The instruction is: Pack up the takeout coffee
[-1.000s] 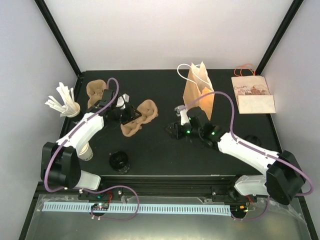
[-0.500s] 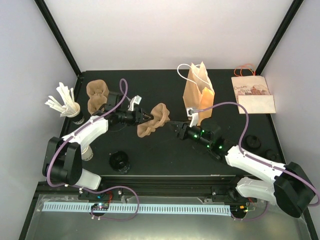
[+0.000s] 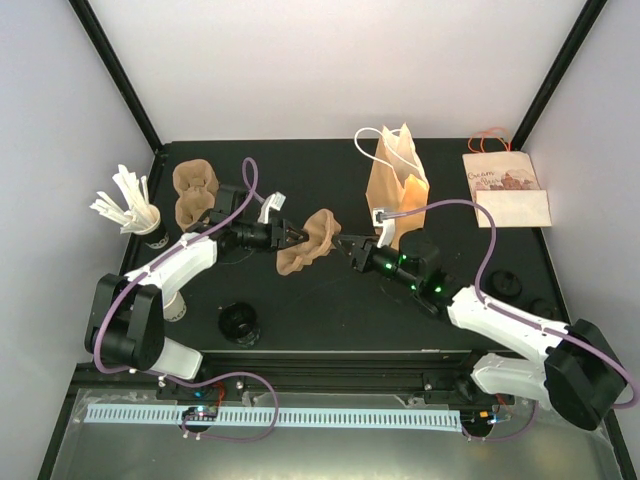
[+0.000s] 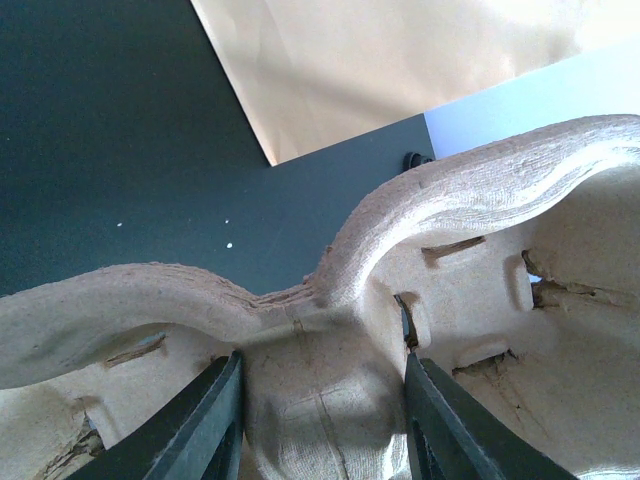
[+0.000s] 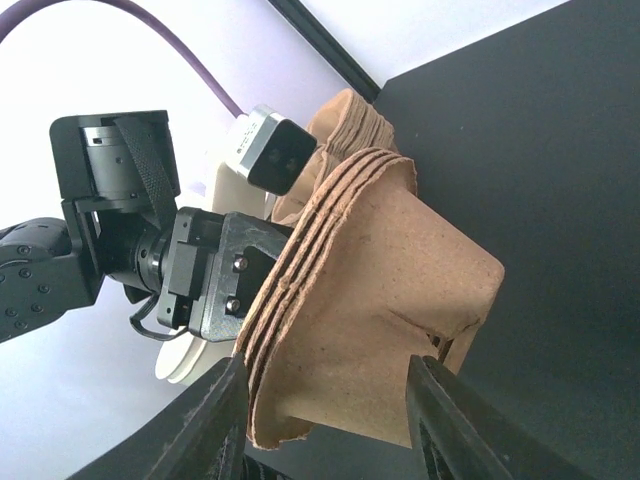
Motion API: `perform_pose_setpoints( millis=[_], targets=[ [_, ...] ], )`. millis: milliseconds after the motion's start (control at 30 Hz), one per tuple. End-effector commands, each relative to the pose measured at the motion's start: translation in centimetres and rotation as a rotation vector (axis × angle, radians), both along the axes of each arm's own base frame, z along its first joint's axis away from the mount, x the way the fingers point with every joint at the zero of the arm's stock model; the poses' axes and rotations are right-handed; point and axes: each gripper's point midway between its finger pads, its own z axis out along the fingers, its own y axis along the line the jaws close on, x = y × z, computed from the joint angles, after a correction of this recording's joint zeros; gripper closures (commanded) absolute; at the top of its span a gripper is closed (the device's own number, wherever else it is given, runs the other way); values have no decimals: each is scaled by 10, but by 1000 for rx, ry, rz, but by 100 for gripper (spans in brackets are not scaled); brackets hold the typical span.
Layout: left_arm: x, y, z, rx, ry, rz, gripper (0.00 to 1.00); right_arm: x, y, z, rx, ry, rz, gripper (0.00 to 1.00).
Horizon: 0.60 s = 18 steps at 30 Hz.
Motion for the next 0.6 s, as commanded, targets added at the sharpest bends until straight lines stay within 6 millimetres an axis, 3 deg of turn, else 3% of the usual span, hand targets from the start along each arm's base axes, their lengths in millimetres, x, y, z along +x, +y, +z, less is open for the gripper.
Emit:
perform_pose_setpoints(
  millis=[0,567],
  targets=[
    [-2,-5,8,-27,-49,-45,78,1,7,17,39,-30,17,56],
    [-5,-4,6,-8,-51,-53,79,-3,20,14,51,-15,91,61]
  ],
)
